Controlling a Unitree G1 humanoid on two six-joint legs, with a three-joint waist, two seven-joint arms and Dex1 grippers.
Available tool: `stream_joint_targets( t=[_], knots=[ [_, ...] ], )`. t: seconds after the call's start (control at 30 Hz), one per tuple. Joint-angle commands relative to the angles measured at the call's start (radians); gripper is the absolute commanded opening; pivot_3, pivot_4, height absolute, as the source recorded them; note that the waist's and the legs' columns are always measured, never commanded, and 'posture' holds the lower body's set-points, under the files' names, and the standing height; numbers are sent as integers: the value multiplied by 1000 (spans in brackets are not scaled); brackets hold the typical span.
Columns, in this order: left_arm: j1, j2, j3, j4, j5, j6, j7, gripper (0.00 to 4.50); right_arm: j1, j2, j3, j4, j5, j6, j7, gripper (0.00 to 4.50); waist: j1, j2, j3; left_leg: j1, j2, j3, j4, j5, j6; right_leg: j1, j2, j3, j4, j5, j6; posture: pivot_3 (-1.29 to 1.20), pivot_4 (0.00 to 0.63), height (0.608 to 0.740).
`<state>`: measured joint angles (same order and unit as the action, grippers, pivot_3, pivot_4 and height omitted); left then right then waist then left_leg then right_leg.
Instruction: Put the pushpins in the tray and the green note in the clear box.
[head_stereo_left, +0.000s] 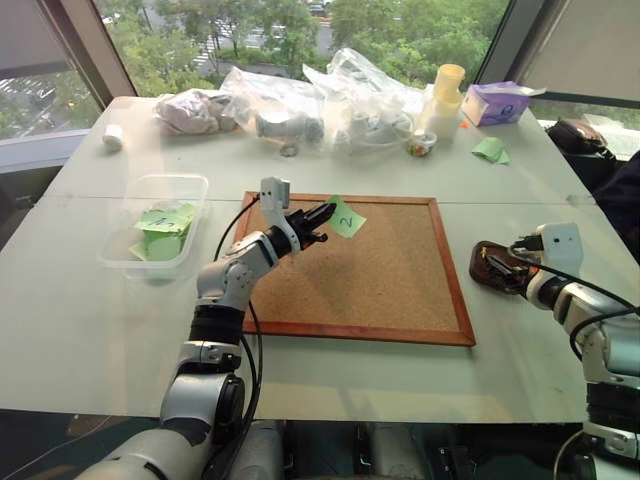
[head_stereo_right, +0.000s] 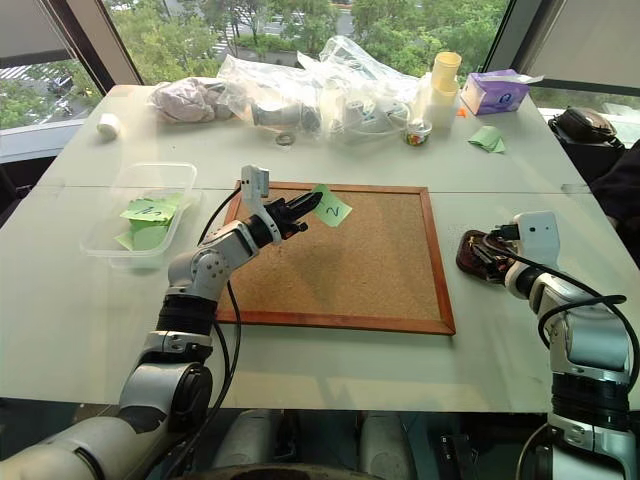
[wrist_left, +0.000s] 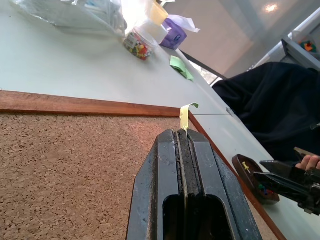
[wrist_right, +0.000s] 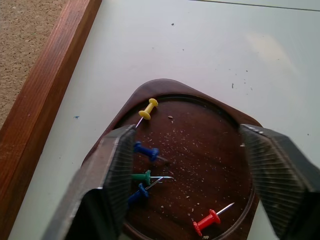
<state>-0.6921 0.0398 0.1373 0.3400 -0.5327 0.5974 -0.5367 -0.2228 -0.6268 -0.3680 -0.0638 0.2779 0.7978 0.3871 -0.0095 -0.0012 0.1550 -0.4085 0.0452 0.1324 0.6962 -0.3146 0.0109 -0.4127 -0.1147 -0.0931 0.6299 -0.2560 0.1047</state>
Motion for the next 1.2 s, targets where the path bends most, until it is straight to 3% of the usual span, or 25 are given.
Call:
stream_joint_targets(
  t=[0.03,0.33,0.5,0.63,0.73,1.0,1.2],
  knots=[
    [-1,6,-1,-41,-3,-13,-1,0,1,-27,-37,-28,4,-20,0,4427,0,0,0,0,0,0,0,0,0,0,0,0,0,0,0,0,150,740],
    [-3,5,-1,-47,-3,-16,2,0,-46,7,-105,-16,82,14,-20,4427,0,0,0,0,0,0,0,0,0,0,0,0,0,0,0,0,150,740],
    [-5,16,15,-69,-12,-14,17,0,-173,71,-228,-60,271,178,-61,4427,-1,0,0,0,0,0,0,0,-1,0,1,0,0,0,0,0,150,740],
    [-2,35,43,-119,-23,-19,48,0,-227,95,-236,-137,388,285,-66,4427,-1,0,0,0,1,0,0,0,-1,0,1,0,0,0,0,0,150,740],
    [-15,52,88,-194,-19,-40,119,0,-245,91,-160,-212,441,322,-40,4427,0,0,0,0,1,0,0,0,0,0,1,0,0,0,0,0,150,740],
    [-35,160,321,-341,113,-146,584,0,-291,84,155,-309,478,274,141,4427,-5,0,0,0,2,-3,0,0,0,0,1,0,1,0,0,0,150,740],
    [55,244,417,-339,171,-160,723,0,-311,73,254,-255,421,200,192,4427,7,-3,2,0,1,-3,1,-1,1,1,-1,0,1,0,0,0,150,740]
  ],
)
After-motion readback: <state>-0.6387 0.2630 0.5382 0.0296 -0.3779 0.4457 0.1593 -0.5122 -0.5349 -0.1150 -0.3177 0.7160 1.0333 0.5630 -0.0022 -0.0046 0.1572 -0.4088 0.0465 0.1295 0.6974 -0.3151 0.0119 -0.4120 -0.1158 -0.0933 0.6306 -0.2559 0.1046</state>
